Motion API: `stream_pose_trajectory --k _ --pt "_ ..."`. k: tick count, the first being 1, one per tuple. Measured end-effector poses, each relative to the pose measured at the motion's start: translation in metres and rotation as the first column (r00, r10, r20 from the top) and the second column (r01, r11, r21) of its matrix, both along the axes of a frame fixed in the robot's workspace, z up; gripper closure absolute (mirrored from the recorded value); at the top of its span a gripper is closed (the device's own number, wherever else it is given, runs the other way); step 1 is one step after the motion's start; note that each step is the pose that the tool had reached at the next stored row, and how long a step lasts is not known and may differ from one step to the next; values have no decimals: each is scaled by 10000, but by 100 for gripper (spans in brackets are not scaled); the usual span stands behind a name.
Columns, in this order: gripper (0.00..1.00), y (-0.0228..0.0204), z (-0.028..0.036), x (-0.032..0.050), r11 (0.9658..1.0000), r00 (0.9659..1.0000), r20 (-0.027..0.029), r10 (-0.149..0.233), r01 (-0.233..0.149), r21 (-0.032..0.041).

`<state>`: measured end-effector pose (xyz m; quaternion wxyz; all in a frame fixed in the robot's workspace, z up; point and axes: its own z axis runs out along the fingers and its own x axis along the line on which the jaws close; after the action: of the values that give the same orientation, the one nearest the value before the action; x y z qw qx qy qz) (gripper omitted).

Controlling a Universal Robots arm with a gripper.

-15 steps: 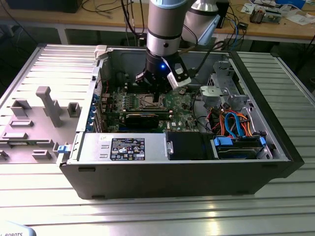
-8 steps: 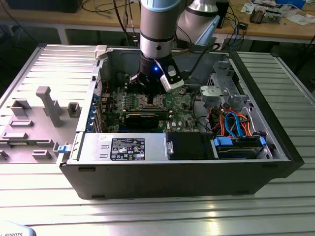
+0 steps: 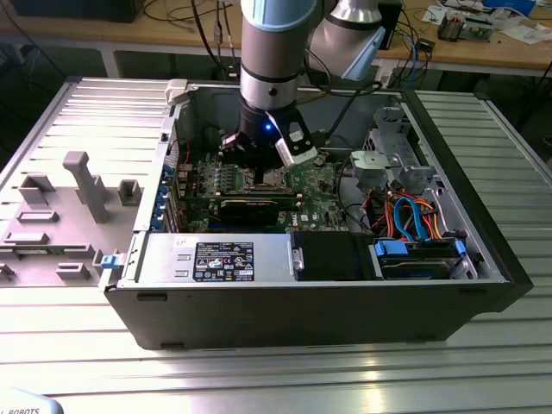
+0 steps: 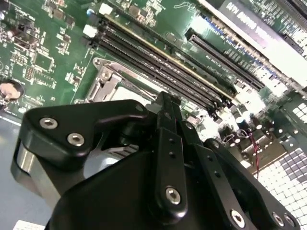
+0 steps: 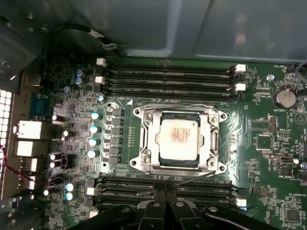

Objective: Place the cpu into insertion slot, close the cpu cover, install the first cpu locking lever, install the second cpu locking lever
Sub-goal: 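Install the second cpu locking lever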

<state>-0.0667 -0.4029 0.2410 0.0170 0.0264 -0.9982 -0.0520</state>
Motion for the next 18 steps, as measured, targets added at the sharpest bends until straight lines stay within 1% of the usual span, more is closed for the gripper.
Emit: stream_pose_trajectory --k 1,2,3,4,5,6,7,9,11,13,15,18 --pt "89 -23 -4 -4 10000 10000 -2 1 -1 43" --pt "89 -43 -8 -16 9999 10000 -3 2 -2 128" --pt "89 -55 -10 -28 9998 10000 -4 3 -2 196" --pt "89 -71 -14 -58 9994 10000 -5 15 -14 353" --pt "89 -74 -17 -72 9991 10000 -6 21 -21 429" --pt "89 -78 -21 -84 9988 10000 -10 27 -27 479" --pt "89 -84 -29 -94 9987 10000 -12 33 -33 506" --pt "89 -94 -57 -102 9987 10000 -26 47 -46 514" --pt "89 -108 -75 -104 9986 10000 -59 51 -48 525" --pt "89 -117 -92 -104 9985 9999 -98 49 -44 554" --pt "89 -120 -107 -118 9981 9999 -103 50 -44 610" --pt "89 -121 -137 -146 9979 9999 -104 52 -45 652"
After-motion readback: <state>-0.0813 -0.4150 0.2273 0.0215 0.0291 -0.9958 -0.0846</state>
